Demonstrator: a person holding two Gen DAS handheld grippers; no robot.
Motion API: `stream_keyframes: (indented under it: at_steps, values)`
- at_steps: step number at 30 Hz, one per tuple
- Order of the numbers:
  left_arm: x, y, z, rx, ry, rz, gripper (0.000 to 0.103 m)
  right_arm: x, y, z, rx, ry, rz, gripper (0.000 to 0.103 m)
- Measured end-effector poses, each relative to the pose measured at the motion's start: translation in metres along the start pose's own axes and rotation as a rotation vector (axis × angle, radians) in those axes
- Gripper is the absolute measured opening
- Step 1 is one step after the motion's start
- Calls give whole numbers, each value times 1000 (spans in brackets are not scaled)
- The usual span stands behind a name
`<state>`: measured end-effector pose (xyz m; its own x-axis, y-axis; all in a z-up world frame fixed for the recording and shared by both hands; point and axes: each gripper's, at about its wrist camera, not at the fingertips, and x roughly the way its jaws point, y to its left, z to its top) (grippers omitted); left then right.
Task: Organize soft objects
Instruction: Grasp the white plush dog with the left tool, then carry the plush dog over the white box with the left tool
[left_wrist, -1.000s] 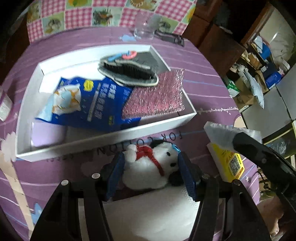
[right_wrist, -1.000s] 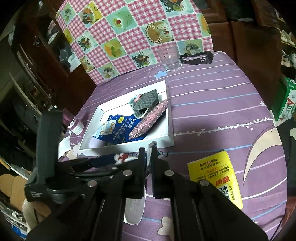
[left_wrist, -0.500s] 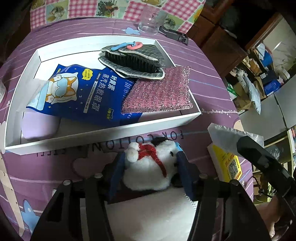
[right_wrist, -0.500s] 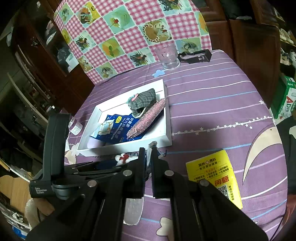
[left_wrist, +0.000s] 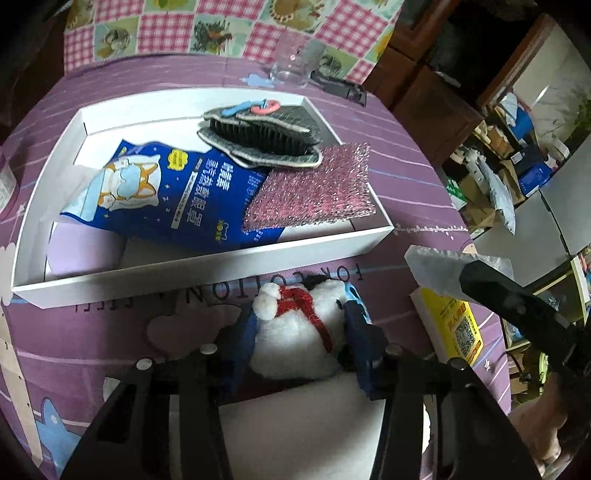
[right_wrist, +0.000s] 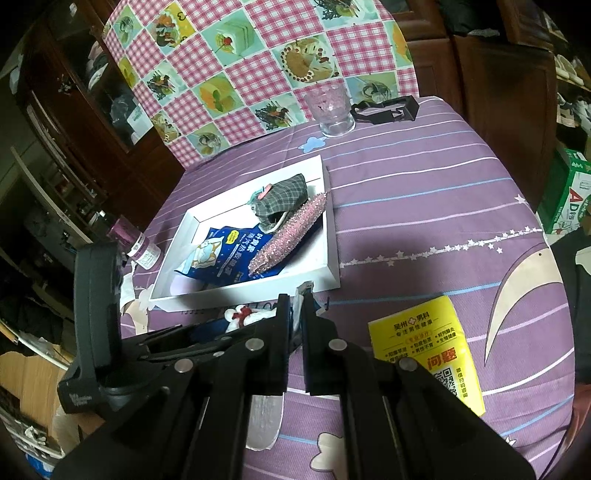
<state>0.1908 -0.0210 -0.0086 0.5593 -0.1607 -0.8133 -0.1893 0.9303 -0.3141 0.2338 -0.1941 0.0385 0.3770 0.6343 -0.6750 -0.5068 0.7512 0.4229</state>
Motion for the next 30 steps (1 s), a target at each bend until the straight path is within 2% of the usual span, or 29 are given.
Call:
stream_keyframes:
  at_steps: [18, 30]
  values:
    - [-25, -2, -5, 37, -160, 14, 43, 1, 2, -3, 6, -27, 2, 7]
    - [-30, -13, -8, 97, -212, 20, 43, 1, 4, -4, 12, -71, 2, 7]
